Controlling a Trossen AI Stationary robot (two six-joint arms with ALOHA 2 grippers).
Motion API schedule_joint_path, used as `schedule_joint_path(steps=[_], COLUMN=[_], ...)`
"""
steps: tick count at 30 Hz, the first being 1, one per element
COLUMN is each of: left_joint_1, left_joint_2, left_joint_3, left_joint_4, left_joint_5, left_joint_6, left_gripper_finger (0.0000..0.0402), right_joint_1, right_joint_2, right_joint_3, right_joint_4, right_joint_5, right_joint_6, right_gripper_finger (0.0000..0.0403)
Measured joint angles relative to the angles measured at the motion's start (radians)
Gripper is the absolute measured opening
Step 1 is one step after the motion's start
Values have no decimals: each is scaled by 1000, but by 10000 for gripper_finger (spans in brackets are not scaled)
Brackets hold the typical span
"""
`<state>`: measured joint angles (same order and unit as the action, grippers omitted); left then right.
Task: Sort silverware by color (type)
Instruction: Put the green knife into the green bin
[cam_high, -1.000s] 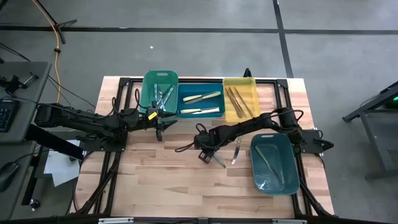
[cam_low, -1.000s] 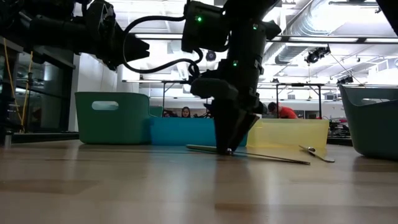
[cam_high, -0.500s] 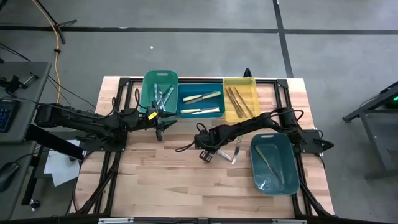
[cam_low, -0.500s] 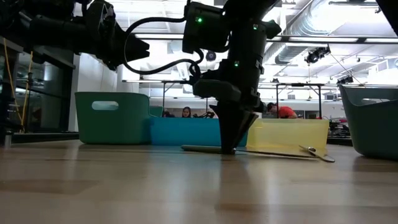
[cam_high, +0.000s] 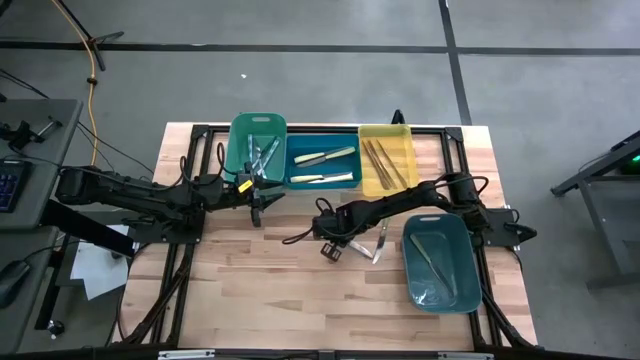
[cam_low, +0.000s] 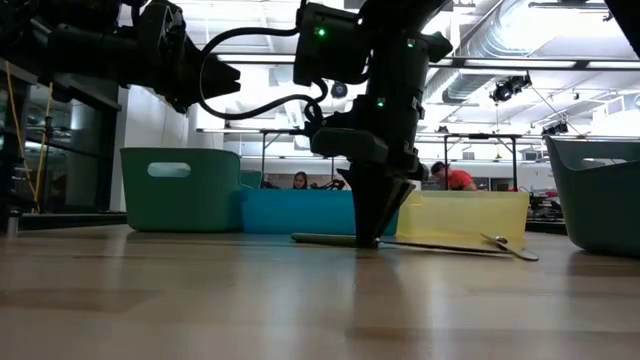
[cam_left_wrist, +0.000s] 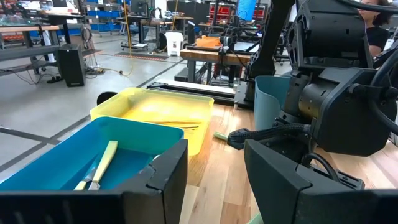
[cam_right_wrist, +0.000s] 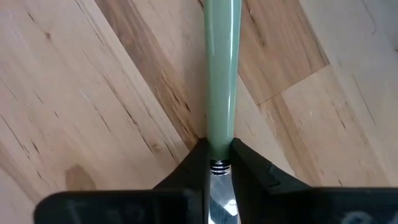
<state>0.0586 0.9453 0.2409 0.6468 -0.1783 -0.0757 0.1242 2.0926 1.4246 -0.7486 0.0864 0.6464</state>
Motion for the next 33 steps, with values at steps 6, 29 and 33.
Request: schedule_joint_path(steps=[6, 29, 33], left_joint_1=[0, 0, -1], left_joint_2=[0, -6, -23], left_joint_3=[0, 0, 1], left_joint_4=[0, 0, 0], left_joint_5=[0, 34, 37], left_joint_6=[0, -52, -46], left_gripper_finger=[152, 152, 152], right_joint_1=[0, 1, 1], right_joint_2=[0, 0, -11], right_joint_3=[0, 15, 27], right_joint_4=[0, 22, 33], right_joint_5=[0, 0, 13], right_joint_6=[0, -93, -137], right_gripper_finger=[37, 35, 35])
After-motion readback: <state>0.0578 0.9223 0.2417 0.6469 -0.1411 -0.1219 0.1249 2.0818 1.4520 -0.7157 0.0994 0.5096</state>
